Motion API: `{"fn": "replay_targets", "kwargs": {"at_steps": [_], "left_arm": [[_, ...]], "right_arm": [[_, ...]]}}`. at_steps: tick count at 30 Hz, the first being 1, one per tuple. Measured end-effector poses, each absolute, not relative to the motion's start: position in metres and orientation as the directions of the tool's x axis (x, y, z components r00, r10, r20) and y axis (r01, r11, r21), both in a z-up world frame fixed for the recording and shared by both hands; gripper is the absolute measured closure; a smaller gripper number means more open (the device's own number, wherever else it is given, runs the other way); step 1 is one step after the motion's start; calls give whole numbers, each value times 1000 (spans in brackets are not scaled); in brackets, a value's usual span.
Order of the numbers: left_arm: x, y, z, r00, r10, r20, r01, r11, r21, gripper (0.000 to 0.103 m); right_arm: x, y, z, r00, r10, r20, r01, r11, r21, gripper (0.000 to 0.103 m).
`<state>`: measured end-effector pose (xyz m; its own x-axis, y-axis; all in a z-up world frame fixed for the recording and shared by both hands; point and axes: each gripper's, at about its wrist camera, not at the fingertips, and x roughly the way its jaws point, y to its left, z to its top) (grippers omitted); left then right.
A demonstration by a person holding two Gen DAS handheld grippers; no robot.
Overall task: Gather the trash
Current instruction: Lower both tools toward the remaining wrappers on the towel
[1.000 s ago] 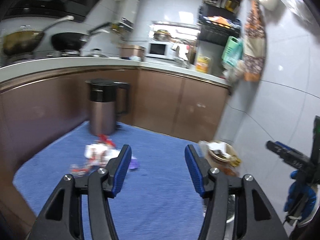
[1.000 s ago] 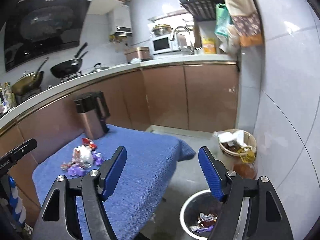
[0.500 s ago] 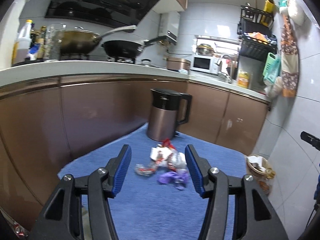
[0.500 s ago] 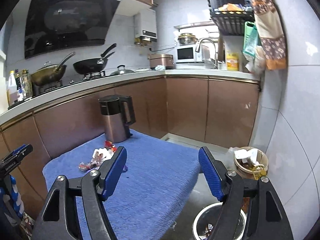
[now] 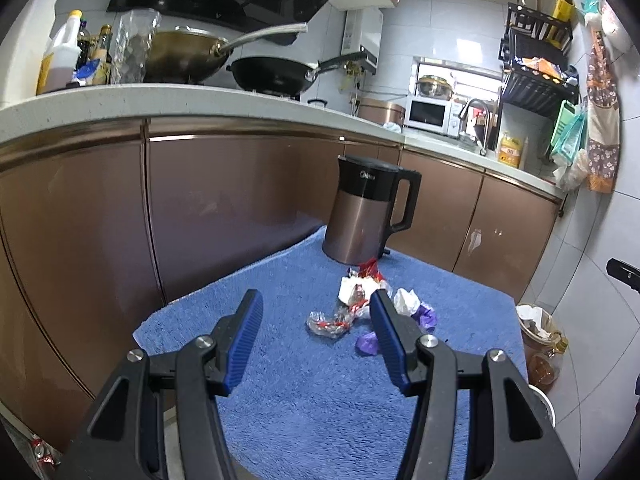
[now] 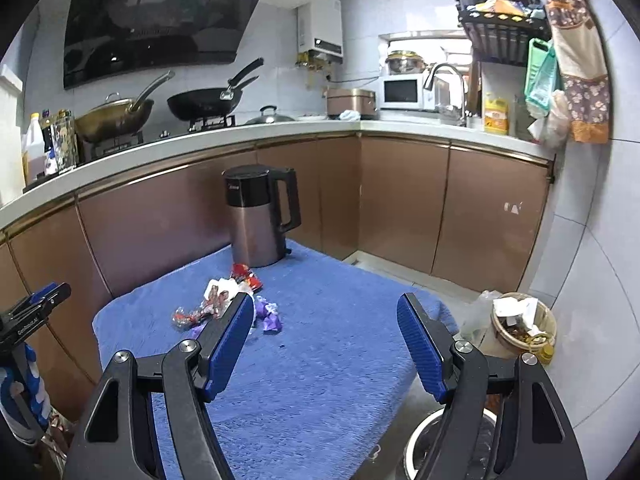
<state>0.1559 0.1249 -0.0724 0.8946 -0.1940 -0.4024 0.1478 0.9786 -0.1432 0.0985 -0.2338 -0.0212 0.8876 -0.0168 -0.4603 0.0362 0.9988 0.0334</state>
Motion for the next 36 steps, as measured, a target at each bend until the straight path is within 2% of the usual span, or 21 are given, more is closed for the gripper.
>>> {"fn": "replay_targets", "kwargs": {"at_steps": [8, 19, 22, 26, 29, 36], "left_arm": [[199, 105, -105, 818, -281, -501, 241, 960, -145, 49], [281, 49, -171, 607, -447, -657, 452, 874, -177, 50], [294, 36, -185, 582, -444, -682, 491, 860, -141, 51], [307, 21, -199, 544, -447, -710, 540, 834, -112, 59], [315, 12, -208, 528, -438, -728, 560, 823, -89, 61], [327, 11, -221, 502, -443, -743, 577, 811, -93, 65]], "right_arm": [[142, -227, -53, 841, 12, -540, 14, 999, 44, 29], [220, -215, -112, 750, 64, -658, -36, 998, 56, 31], [243, -207, -129, 725, 83, -683, -62, 997, 55, 34], [273, -194, -153, 690, 105, -716, -101, 994, 49, 39], [296, -188, -169, 663, 120, -739, -115, 992, 58, 43], [335, -178, -198, 610, 133, -781, -139, 988, 59, 48]]}}
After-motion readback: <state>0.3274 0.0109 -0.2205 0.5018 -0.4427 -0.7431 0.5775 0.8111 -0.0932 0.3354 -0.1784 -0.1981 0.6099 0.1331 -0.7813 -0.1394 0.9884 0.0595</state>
